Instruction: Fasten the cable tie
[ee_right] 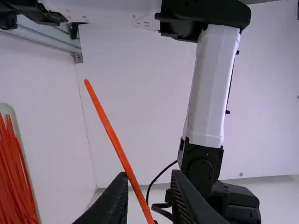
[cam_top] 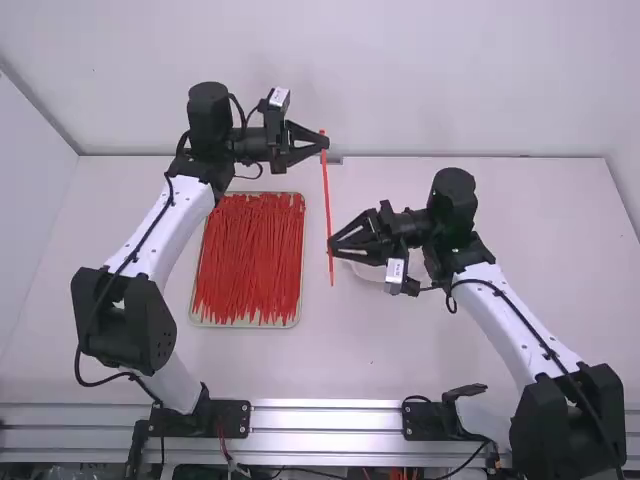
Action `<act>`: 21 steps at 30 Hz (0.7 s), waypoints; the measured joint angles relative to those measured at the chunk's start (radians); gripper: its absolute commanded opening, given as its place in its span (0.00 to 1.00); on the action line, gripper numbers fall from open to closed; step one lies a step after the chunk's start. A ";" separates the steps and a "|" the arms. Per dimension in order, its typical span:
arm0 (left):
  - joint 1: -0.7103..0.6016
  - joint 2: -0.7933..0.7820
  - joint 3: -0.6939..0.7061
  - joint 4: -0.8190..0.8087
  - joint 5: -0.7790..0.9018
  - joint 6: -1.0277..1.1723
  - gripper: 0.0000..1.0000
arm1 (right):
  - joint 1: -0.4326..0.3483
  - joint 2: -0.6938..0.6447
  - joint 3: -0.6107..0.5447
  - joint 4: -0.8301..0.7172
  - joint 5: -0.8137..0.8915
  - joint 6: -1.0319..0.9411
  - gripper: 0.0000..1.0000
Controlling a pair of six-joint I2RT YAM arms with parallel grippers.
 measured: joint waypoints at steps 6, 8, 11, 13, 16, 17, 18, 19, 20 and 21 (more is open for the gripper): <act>0.000 0.000 0.000 0.000 -0.003 0.000 0.02 | 0.000 0.000 0.000 0.000 0.001 0.000 0.13; 0.000 0.000 0.000 0.000 -0.004 0.000 0.02 | 0.002 0.000 0.000 0.000 0.000 0.000 0.12; 0.000 0.000 0.000 0.000 -0.003 0.000 0.02 | 0.003 0.000 0.000 0.000 0.001 0.000 0.07; 0.000 0.000 0.000 0.000 -0.004 0.000 0.02 | 0.003 0.000 0.000 0.000 0.001 -0.003 0.00; 0.000 0.000 0.000 -0.001 -0.003 0.000 0.02 | 0.006 0.000 0.000 0.001 0.003 0.000 0.00; 0.000 0.000 0.000 0.000 -0.003 0.001 0.02 | 0.006 0.000 0.000 0.000 0.004 0.000 0.00; 0.000 0.000 0.000 0.000 -0.003 0.001 0.02 | 0.006 0.000 0.000 0.000 0.004 0.000 0.00; 0.000 0.000 0.000 -0.001 -0.003 0.001 0.02 | 0.006 0.000 0.000 0.000 0.004 0.000 0.00; 0.000 0.000 0.000 -0.001 -0.003 0.000 0.02 | 0.006 0.000 0.000 0.000 0.004 0.000 0.00; 0.000 0.000 0.000 -0.001 -0.004 0.001 0.02 | 0.006 0.000 0.000 0.000 0.004 0.000 0.00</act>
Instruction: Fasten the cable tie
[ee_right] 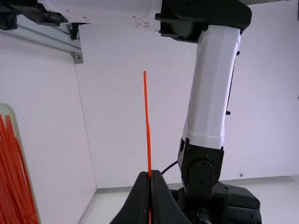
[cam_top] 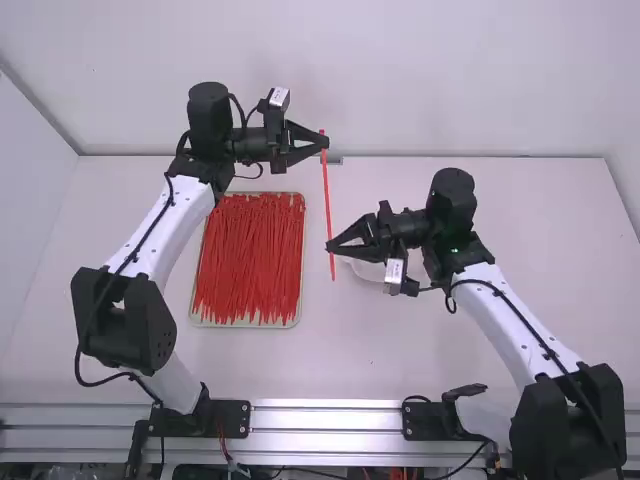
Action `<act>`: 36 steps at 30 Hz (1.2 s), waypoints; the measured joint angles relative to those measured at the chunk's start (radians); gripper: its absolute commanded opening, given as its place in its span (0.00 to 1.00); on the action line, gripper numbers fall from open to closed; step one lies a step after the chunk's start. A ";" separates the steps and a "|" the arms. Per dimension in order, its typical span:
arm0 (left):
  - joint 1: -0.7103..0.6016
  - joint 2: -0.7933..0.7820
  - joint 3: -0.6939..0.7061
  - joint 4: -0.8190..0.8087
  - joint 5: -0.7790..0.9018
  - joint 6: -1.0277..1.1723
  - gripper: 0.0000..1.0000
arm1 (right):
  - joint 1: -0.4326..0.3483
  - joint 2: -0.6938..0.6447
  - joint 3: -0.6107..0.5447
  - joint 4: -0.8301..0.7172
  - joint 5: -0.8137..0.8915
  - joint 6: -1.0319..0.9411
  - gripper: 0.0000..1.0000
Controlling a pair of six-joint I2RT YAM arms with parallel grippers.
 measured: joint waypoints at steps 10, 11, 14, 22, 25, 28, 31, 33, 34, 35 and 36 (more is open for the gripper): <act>0.000 0.000 0.000 -0.003 -0.002 0.034 0.02 | 0.000 0.000 0.000 0.231 0.011 0.271 0.00; 0.000 0.000 0.000 -0.006 -0.002 0.035 0.02 | 0.000 0.000 0.000 0.243 0.013 0.302 0.00; 0.000 0.000 0.000 -0.012 -0.003 0.050 0.02 | 0.000 -0.001 0.000 0.275 0.023 0.457 0.00; 0.000 0.000 0.000 -0.034 -0.003 0.087 0.02 | 0.000 -0.001 0.000 0.274 0.092 0.776 0.00; 0.000 0.000 0.000 -0.034 -0.003 0.093 0.02 | 0.000 -0.001 0.000 0.268 0.151 0.870 0.00; 0.000 0.000 0.000 -0.034 -0.004 0.097 0.02 | 0.002 -0.001 0.000 0.253 0.205 0.918 0.00; 0.000 0.000 0.000 -0.034 -0.004 0.103 0.02 | 0.011 -0.001 0.000 0.214 0.222 0.897 0.00; 0.000 0.000 0.000 -0.034 -0.003 0.109 0.02 | 0.014 -0.001 0.000 0.194 0.209 0.872 0.00; 0.000 0.000 0.000 -0.034 -0.004 0.112 0.02 | 0.017 -0.001 0.000 0.178 0.195 0.852 0.00; -0.003 0.000 0.000 -0.036 -0.003 0.112 0.02 | 0.017 -0.001 0.000 0.167 0.178 0.836 0.00; -0.003 0.000 0.000 -0.038 -0.004 0.113 0.02 | 0.015 -0.001 0.000 0.161 0.161 0.837 0.00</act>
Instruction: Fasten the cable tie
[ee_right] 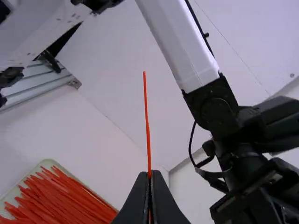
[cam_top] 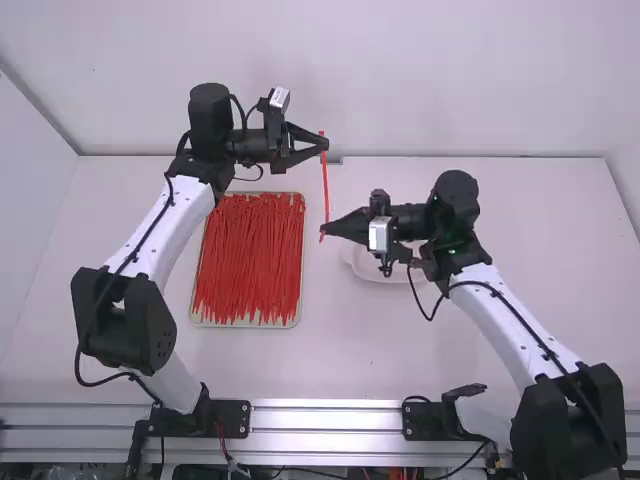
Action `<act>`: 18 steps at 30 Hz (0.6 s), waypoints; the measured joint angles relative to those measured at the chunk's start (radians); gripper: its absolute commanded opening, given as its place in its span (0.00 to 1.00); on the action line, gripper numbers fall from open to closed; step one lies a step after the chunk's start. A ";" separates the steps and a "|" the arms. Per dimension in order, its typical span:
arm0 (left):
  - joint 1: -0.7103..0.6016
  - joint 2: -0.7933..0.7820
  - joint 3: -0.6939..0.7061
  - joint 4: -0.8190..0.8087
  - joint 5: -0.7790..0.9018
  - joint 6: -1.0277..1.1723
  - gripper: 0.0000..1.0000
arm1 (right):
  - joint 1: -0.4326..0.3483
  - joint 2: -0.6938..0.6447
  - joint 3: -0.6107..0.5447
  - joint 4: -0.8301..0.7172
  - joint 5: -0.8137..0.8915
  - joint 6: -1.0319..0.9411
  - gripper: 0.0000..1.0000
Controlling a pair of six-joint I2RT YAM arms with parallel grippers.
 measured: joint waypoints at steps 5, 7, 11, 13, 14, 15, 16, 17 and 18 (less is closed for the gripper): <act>0.000 0.000 0.000 0.000 0.000 0.015 0.02 | -0.001 0.000 0.000 0.047 -0.023 0.066 0.00; 0.000 0.000 0.000 0.010 0.001 0.044 0.02 | -0.001 0.000 0.000 0.147 -0.028 0.155 0.00; 0.000 0.000 0.000 0.064 0.013 0.108 0.02 | 0.004 0.000 0.000 0.332 0.008 0.381 0.00; 0.000 0.000 0.000 0.101 0.022 0.143 0.02 | 0.010 0.000 0.000 0.388 0.050 0.495 0.00; 0.000 0.000 0.000 0.137 0.031 0.176 0.02 | 0.018 0.000 0.000 0.423 0.091 0.591 0.00; 0.000 0.000 0.000 0.176 0.039 0.210 0.02 | 0.022 0.000 0.000 0.447 0.129 0.674 0.00; 0.000 0.000 0.000 0.211 0.043 0.243 0.02 | 0.024 0.000 0.000 0.459 0.163 0.748 0.00; 0.000 0.000 0.000 0.225 0.047 0.261 0.02 | 0.024 0.000 0.000 0.463 0.180 0.785 0.00; 0.000 0.000 0.000 0.249 0.048 0.289 0.02 | 0.024 0.000 0.000 0.464 0.209 0.850 0.00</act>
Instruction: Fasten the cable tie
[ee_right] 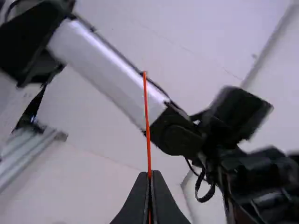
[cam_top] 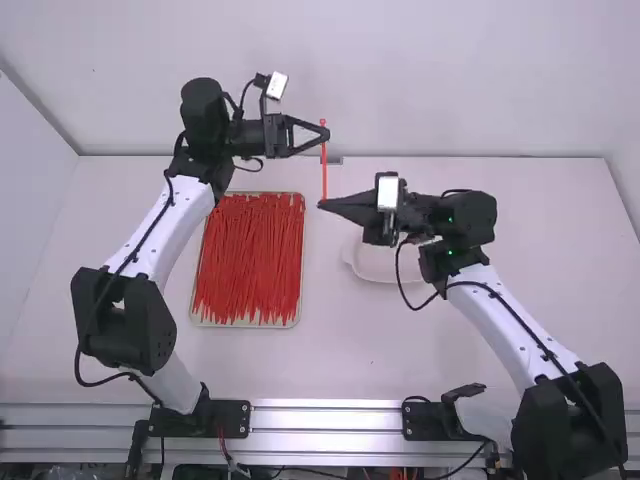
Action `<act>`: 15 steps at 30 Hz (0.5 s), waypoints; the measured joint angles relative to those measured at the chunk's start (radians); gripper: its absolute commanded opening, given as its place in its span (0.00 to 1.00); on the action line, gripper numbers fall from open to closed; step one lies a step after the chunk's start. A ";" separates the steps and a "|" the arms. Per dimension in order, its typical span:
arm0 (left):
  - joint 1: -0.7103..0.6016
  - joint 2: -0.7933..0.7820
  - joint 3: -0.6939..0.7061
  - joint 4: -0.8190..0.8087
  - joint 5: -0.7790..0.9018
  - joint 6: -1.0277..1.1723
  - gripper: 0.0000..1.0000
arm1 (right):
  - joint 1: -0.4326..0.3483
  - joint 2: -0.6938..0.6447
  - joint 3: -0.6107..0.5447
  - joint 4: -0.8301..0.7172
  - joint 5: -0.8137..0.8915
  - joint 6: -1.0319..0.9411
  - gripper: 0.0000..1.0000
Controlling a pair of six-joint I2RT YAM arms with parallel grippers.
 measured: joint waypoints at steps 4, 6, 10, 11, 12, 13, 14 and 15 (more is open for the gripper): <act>0.000 0.000 0.000 0.092 0.001 0.124 0.02 | -0.001 0.000 0.000 -0.020 0.090 0.233 0.00; 0.000 0.000 0.000 0.139 0.002 0.218 0.02 | -0.006 0.000 0.000 -0.049 0.120 0.365 0.00; 0.000 0.000 0.000 0.164 0.002 0.341 0.02 | -0.018 0.000 0.000 -0.095 0.143 0.489 0.00; 0.000 0.000 0.000 0.166 0.002 0.389 0.02 | -0.020 0.000 0.000 -0.117 0.151 0.534 0.00; 0.000 0.000 0.000 0.166 0.002 0.418 0.02 | -0.022 0.000 0.000 -0.129 0.154 0.556 0.00; 0.000 0.000 0.000 0.169 0.005 0.461 0.02 | -0.022 0.000 0.000 -0.151 0.159 0.592 0.00; 0.000 0.000 0.000 0.169 0.005 0.470 0.02 | -0.022 0.000 0.000 -0.158 0.162 0.600 0.00; 0.000 0.000 0.000 0.169 0.010 0.507 0.02 | -0.020 0.000 0.000 -0.172 0.167 0.624 0.00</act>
